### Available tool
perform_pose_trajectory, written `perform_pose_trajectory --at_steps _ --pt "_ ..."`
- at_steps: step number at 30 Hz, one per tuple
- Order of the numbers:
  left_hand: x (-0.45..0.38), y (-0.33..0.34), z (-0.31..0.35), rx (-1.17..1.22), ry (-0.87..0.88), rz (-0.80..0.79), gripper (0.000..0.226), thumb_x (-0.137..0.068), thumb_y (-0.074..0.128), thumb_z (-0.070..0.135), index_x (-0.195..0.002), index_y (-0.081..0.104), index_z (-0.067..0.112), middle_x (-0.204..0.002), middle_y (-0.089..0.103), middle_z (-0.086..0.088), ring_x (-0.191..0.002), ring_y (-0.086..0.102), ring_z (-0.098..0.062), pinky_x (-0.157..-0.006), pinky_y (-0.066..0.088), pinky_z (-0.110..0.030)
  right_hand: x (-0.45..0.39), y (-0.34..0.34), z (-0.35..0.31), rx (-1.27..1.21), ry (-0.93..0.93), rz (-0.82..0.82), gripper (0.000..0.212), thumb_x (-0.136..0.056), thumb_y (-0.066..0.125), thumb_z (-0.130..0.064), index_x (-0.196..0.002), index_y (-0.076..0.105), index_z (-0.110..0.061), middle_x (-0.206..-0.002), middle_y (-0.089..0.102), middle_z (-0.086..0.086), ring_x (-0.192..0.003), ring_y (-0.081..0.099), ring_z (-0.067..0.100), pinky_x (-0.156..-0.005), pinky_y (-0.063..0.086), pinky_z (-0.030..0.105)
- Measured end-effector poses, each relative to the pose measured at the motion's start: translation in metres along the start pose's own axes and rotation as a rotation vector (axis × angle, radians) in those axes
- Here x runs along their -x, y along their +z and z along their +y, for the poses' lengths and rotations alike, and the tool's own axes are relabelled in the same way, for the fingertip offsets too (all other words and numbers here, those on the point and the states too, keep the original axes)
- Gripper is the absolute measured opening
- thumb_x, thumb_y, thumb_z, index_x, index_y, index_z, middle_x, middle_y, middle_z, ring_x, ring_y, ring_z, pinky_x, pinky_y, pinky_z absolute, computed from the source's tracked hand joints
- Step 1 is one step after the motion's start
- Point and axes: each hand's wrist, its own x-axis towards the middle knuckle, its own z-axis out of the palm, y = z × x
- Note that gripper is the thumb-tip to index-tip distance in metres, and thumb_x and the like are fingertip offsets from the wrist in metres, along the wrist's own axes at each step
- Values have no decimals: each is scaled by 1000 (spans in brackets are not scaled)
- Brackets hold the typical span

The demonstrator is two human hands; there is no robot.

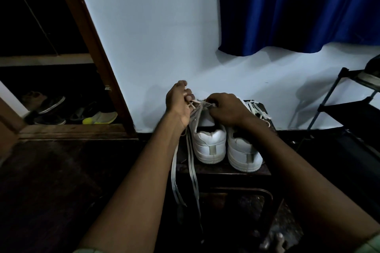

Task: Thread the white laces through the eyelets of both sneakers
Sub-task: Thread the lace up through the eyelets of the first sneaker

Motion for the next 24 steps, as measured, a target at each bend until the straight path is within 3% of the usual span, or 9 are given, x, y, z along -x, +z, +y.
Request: perform_pose_trajectory --at_steps 2,3,6,8,11,15,19,22,24 --pt "-3 -6 5 -162 72 66 28 -107 49 26 -78 48 22 -51 35 9 -40 32 -12 -46 31 -22 -4 2 4 -33 31 24 33 -88 62 -19 -119 74 -15 -122 73 6 -116 63 28 -95 49 36" --pt "-5 -11 5 -393 175 66 26 -103 55 34 -81 51 21 -58 44 7 -46 44 -17 -51 36 -25 -5 2 6 -51 45 33 32 -88 62 -18 -117 75 -16 -121 73 5 -116 63 27 -96 49 37" --pt "1 -20 1 -1156 393 -46 35 -91 67 53 -111 59 26 -95 67 0 -87 65 -24 -77 50 -33 -8 4 8 -79 72 37 25 -90 61 -17 -108 77 -17 -113 75 4 -110 65 26 -90 50 35" --pt "4 -19 -3 -1422 411 -119 33 -86 69 58 -106 65 31 -101 70 0 -93 66 -23 -82 54 -35 -8 3 7 -103 93 37 22 -92 60 -20 -105 78 -17 -110 75 4 -107 65 25 -89 51 36" --pt "6 -14 -2 -1570 491 -91 25 -82 73 51 -89 75 28 -96 74 0 -92 69 -27 -82 59 -38 -8 2 7 -131 124 45 22 -89 61 -19 -101 79 -18 -108 76 2 -106 65 24 -93 52 40" --pt "5 -11 0 -1630 633 -93 9 -82 72 32 -85 76 25 -91 75 1 -89 70 -29 -76 58 -35 -7 1 9 -158 113 43 23 -88 59 -18 -100 79 -17 -107 76 4 -106 66 26 -94 52 41" --pt "-1 -9 -5 -1384 578 -150 30 -95 63 40 -69 56 26 -72 62 8 -74 61 -21 -67 45 -31 -7 1 8 -167 99 46 24 -86 58 -23 -98 78 -16 -104 75 6 -104 66 27 -91 52 42" --pt "0 -1 -1 -653 287 -124 26 -99 55 38 -77 57 25 -67 49 8 -58 42 -10 -57 33 -28 -6 -1 7 -175 106 39 25 -88 59 -15 -103 78 -15 -109 75 5 -107 65 25 -95 52 40" --pt "1 0 5 -345 165 -87 16 -97 53 36 -86 58 26 -73 58 10 -64 46 -6 -57 30 -24 -6 -1 6 -163 104 37 26 -88 58 -12 -105 77 -14 -111 75 5 -109 65 25 -95 51 39"
